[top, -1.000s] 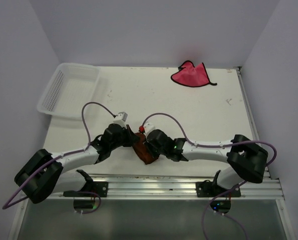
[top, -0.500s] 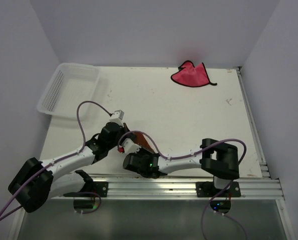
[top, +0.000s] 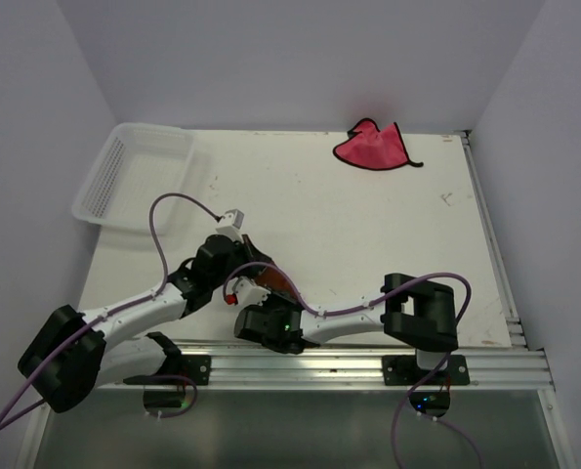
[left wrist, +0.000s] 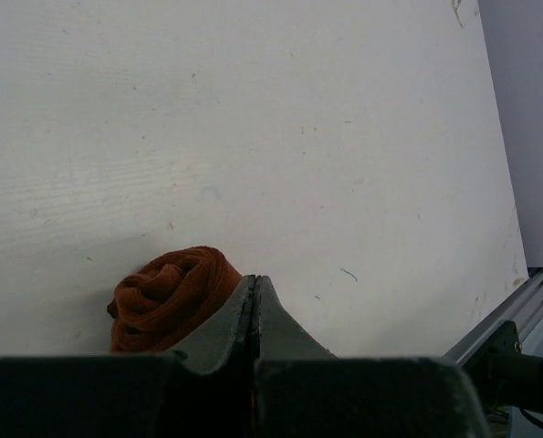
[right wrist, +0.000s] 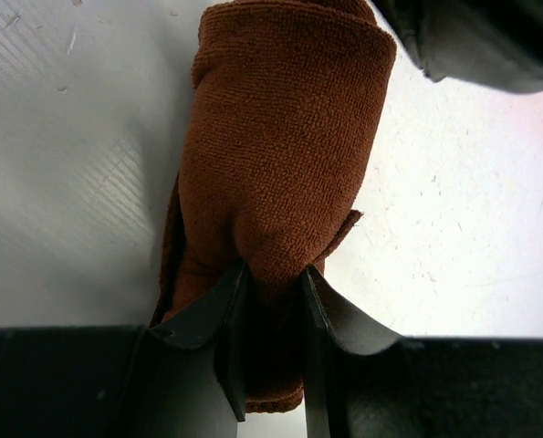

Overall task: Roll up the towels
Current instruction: Roll the towel

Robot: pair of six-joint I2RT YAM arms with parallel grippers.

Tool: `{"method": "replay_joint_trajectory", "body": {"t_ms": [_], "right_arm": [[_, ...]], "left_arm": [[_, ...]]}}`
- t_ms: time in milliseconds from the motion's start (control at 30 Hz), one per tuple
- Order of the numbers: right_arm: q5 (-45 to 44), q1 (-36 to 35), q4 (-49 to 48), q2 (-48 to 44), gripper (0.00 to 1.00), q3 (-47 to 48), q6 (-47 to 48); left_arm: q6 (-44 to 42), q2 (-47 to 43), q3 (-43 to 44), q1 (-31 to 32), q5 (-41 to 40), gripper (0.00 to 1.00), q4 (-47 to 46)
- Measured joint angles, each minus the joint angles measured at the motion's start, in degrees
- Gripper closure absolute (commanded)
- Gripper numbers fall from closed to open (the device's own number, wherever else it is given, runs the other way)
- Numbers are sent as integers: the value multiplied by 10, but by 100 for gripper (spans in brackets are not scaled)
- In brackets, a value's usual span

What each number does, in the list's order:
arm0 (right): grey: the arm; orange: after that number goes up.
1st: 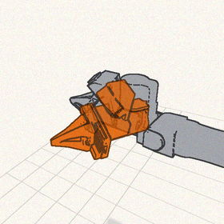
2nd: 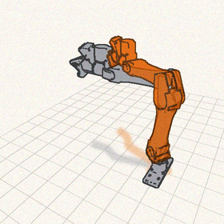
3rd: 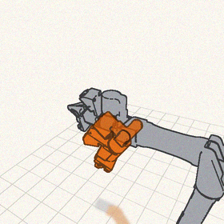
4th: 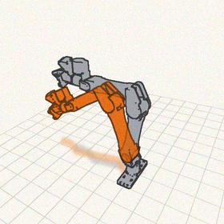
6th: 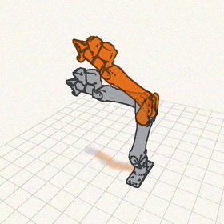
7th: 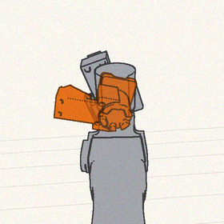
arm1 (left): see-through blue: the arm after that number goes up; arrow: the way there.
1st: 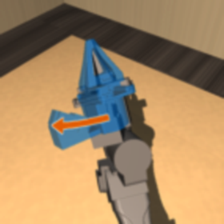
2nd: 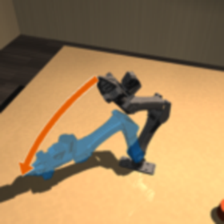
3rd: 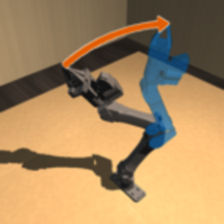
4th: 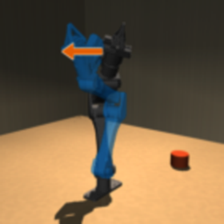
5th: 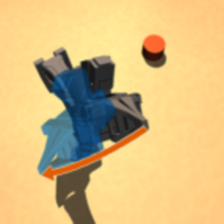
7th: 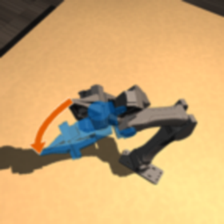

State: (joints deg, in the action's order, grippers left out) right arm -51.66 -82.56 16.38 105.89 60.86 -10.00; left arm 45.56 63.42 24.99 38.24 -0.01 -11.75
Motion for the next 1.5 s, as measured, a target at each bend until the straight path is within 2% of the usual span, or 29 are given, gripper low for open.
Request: {"method": "replay_joint_trajectory", "body": {"t_ms": [300, 467, 700, 1067, 1500], "right_arm": [[2, 0, 3, 0, 73, 2, -1], [9, 8, 4, -2, 58, 2, -13], [65, 36, 10, -59, 45, -15, -44], [178, 98, -5, -172, 38, -77, -101], [285, 122, -57, -181, 37, -144, -156]], "left_arm": [[14, 80, -33, 1, 12, 100, -66], [14, 122, -36, 1, 11, 100, -103], [14, 158, -36, 1, 5, 100, -143], [14, 172, -35, 1, 2, 100, -160], [13, 169, -31, 2, -3, 100, -150]]}}
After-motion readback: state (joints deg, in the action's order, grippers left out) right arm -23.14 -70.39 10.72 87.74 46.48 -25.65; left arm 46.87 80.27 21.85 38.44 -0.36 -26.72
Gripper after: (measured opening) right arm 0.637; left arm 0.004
